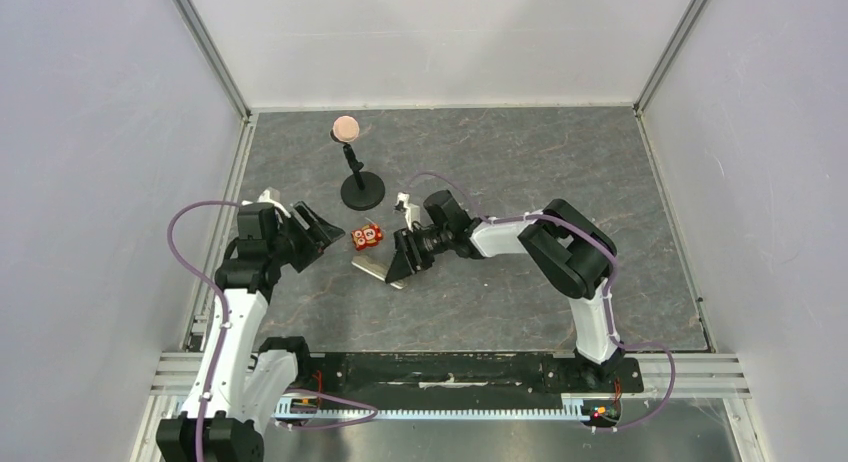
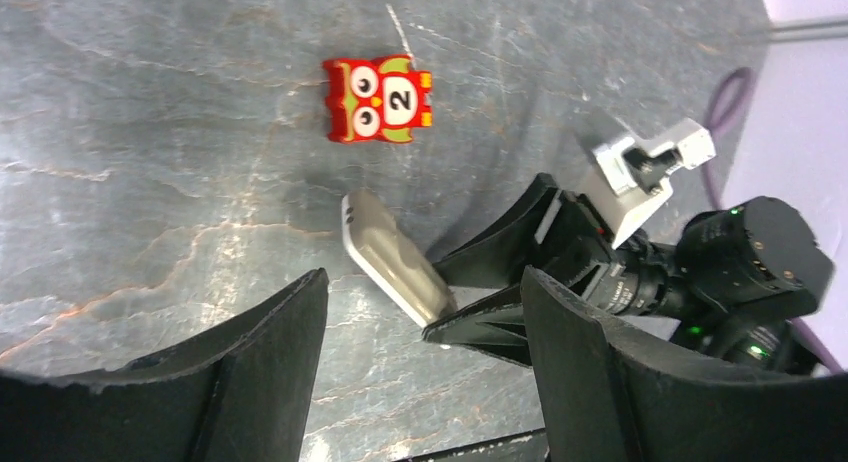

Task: Load the batteries into the remote control
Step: Turn over the remote control at the center of the board.

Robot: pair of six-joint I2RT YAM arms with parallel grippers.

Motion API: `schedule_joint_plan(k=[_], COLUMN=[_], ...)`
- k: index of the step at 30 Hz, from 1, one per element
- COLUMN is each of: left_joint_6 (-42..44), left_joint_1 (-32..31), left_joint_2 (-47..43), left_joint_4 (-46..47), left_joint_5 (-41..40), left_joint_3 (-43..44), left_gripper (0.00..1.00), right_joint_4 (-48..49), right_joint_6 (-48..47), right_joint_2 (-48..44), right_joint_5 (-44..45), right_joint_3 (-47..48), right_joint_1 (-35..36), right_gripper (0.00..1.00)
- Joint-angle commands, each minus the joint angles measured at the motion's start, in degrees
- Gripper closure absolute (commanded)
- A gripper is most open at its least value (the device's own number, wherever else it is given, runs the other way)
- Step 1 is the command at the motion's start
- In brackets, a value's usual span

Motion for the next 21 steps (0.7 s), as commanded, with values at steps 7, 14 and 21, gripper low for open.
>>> schedule_joint_plan(k=[7,14,21], left_joint_6=[0.42,-5.49,-10.67], left_joint_1=[0.28,0.23,0.13], left_joint_2=[-3.24,-3.86,-5.81], left_joint_4=[10.39,20.8,30.57], left_joint_5=[13.39,20.85,22.03], left_joint_3=[-2.5,-5.02,-8.79], left_gripper=[0.24,0.24,0.24], right_joint_4=[70.91,87.5,85.91], right_joint_6=[61.47,77.9,78.4], right_joint_2=[0.42,4.06,2.93], right_joint_5=[-11.39,-9.19,-9.41], right_joint_3=[-10.39,-7.21,-5.58], right_joint_1=[-1.22,-1.19,-1.05], right_gripper=[0.72,0.74,0.74])
